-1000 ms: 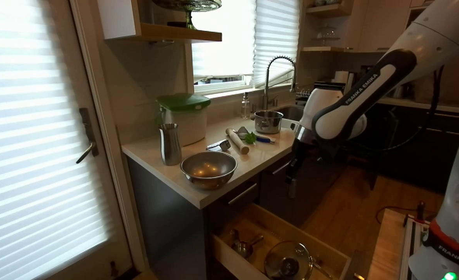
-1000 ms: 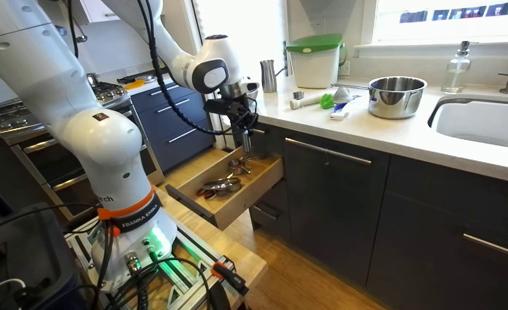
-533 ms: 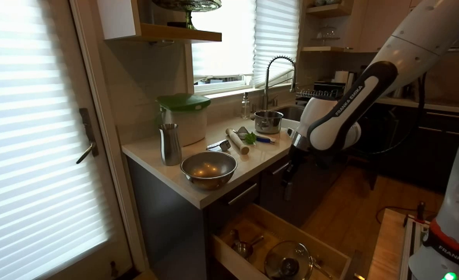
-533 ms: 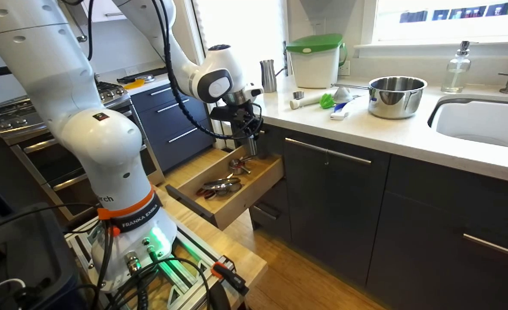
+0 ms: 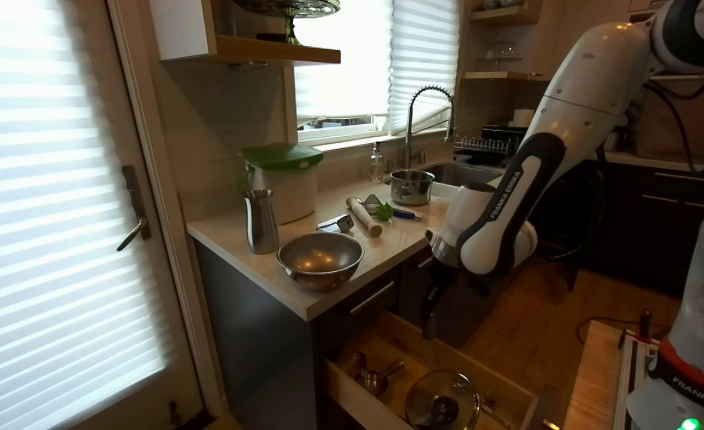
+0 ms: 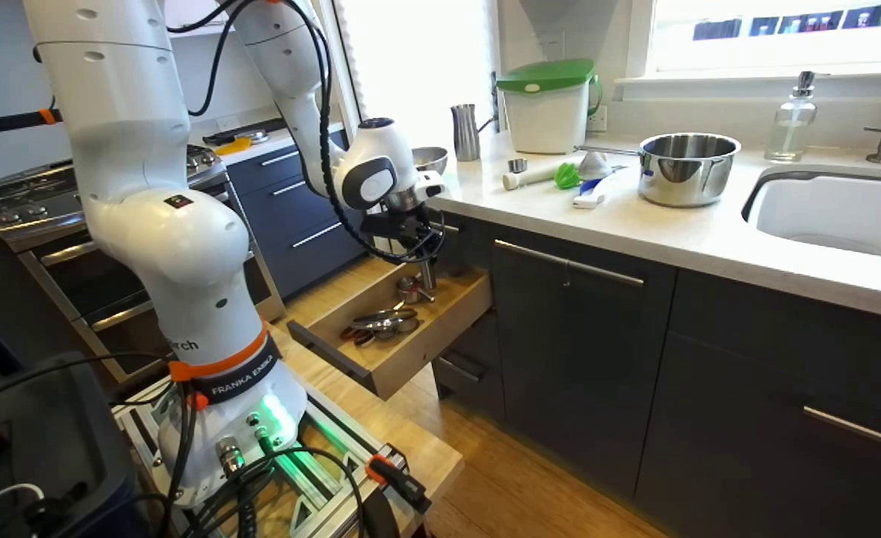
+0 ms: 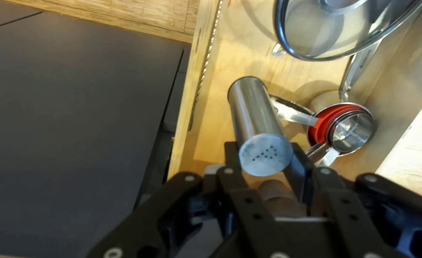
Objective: Move the silver cylinder from the counter to the open drawer
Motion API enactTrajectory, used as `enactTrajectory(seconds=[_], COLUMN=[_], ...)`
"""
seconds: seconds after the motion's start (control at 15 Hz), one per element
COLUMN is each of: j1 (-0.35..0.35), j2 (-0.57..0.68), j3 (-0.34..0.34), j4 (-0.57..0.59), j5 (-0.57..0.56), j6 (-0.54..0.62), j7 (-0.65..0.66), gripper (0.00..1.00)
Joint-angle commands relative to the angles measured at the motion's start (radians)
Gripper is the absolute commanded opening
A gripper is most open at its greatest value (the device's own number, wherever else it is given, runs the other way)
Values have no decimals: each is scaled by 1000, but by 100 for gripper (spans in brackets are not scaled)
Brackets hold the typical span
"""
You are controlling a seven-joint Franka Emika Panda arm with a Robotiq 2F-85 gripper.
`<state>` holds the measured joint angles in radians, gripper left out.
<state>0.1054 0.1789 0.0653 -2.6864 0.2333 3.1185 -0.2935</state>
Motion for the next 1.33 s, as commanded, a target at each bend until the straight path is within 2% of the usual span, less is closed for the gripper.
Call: enactTrajectory(seconds=[0.0, 0.07, 1.0, 1.07, 1.13, 1.27], j1=[5, -32, -30, -29, -8, -38], j2=[28, 50, 78, 87, 103, 125], j3=[9, 37, 34, 34, 7, 38], j4=[12, 20, 41, 44, 48, 62], j5=[0, -84, -87, -84, -105, -127], j6=[0, 1, 1, 12, 33, 28], j7=[3, 73, 75, 78, 104, 131], gripper=[37, 37, 37, 12, 12, 12])
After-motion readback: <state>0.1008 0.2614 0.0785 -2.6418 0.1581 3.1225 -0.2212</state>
